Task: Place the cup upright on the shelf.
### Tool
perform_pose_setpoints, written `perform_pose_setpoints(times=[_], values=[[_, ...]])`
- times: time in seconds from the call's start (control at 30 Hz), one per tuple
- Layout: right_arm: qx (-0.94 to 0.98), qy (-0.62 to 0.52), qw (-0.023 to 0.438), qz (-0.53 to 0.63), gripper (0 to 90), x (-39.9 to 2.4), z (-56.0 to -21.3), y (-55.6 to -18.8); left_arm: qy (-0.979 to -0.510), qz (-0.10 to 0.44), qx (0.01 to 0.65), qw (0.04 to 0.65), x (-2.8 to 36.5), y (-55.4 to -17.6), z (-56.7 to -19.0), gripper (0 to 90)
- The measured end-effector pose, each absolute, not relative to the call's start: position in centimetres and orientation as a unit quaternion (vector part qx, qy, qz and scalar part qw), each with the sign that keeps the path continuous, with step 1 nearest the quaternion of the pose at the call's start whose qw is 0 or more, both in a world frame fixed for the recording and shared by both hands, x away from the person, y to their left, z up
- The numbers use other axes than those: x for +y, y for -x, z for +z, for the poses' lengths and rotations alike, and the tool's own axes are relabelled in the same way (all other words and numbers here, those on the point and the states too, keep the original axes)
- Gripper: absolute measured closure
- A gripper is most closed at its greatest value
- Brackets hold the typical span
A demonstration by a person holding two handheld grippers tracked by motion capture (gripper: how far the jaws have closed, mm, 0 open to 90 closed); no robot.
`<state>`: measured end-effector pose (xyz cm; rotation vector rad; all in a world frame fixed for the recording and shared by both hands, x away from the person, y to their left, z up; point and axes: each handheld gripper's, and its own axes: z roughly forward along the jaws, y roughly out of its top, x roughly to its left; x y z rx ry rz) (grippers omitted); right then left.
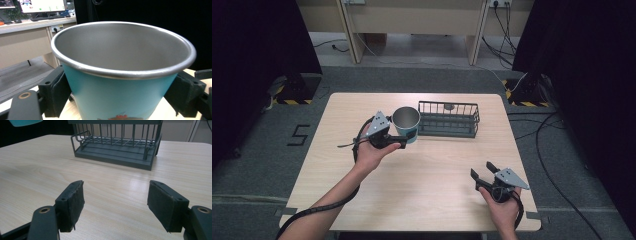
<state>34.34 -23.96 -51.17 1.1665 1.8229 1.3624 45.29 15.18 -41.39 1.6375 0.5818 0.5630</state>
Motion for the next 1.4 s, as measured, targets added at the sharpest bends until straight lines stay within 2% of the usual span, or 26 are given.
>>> perform_pose_setpoints(times=[1.4], values=[[0.684,-0.438,0.286,0.509,28.2,-24.0,-51.2,-34.3,-0.701,0.235,0.246,0.626,10.3,-48.5,-39.6,15.5]])
